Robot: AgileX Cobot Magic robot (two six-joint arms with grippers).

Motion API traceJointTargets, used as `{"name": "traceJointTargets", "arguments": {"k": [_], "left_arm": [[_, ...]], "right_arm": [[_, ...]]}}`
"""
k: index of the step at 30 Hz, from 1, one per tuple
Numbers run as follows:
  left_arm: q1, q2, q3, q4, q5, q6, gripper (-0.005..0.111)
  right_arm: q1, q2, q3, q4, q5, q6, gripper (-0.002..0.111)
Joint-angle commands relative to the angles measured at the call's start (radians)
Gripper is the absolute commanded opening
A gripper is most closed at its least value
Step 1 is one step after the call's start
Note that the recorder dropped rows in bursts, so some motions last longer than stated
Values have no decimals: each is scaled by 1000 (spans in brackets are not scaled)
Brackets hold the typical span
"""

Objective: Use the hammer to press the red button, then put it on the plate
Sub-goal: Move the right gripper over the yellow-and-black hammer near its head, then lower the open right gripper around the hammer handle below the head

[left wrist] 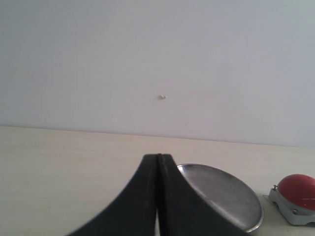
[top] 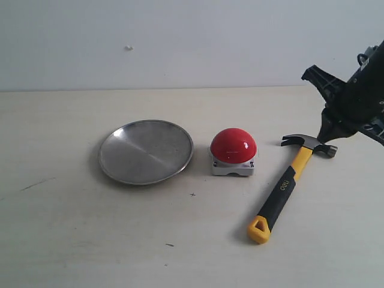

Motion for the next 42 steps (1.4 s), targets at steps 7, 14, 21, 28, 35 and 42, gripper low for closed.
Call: {"name": "traceJointTargets", "arguments": {"k": [7, 14, 21, 28, 35, 42], "left_arm": [[-8, -5, 2, -7, -1, 3, 0], [-8, -5, 2, -7, -1, 3, 0], [-8, -5, 2, -7, -1, 3, 0], [-8, -5, 2, -7, -1, 3, 0], [-8, -5, 2, -7, -1, 3, 0], [-8, -5, 2, -7, -1, 3, 0]], "right_arm": [[96, 40, -55, -309, 111, 216, 0], [186, 94, -215, -340, 371, 292, 0], [186, 109, -215, -337, 280, 235, 0], [186, 180, -215, -343, 311, 244, 0], [186, 266, -215, -372, 292, 322, 0], [186, 325, -215, -354, 211, 342, 0]]}}
